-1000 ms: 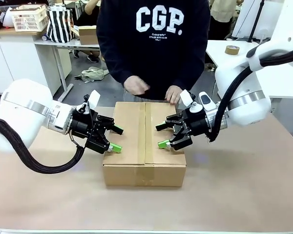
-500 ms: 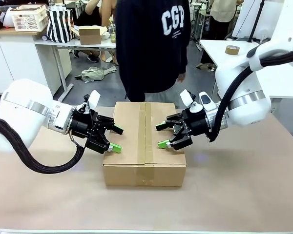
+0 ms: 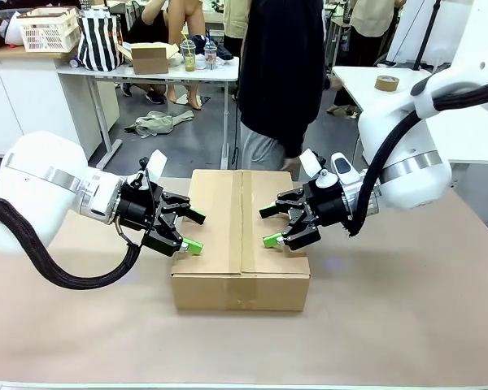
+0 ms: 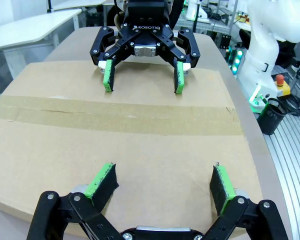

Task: Pack the gift set into the box.
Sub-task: Press and hold the closed box until the human finishes sealing it.

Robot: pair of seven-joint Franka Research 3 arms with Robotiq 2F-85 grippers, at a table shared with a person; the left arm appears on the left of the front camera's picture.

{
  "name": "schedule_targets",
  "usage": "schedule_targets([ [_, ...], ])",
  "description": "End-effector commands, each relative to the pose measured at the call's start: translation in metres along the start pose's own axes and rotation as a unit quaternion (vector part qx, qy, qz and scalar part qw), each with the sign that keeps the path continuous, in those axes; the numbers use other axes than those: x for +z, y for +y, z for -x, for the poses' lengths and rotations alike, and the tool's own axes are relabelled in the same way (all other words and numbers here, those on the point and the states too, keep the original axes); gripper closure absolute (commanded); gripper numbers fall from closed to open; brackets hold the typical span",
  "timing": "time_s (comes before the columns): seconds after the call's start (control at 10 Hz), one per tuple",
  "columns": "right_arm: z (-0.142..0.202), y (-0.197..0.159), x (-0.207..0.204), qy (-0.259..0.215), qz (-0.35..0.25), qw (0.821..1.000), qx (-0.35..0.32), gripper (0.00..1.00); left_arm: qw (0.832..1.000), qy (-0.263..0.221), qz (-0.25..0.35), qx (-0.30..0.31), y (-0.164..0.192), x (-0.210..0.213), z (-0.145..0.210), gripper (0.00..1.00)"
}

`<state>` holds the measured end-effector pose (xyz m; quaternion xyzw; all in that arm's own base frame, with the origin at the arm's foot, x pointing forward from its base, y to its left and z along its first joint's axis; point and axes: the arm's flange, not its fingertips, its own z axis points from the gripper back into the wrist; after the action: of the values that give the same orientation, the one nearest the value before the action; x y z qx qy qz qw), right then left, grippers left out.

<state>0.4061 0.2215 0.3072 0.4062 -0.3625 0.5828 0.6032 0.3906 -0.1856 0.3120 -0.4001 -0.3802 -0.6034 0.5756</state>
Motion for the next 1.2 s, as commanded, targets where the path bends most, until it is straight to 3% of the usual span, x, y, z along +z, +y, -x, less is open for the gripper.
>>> schedule_targets([
  [0.0,0.004,0.0005,-0.0013,0.005,0.001,1.0,-0.001,0.0,1.0,-0.002,0.001,0.004,-0.0012,0.0007,0.0036,0.0],
  [1.1,0.004,0.0005,-0.0013,0.005,0.001,1.0,-0.001,0.0,1.0,-0.002,0.001,0.004,-0.0012,0.0007,0.0036,0.0],
])
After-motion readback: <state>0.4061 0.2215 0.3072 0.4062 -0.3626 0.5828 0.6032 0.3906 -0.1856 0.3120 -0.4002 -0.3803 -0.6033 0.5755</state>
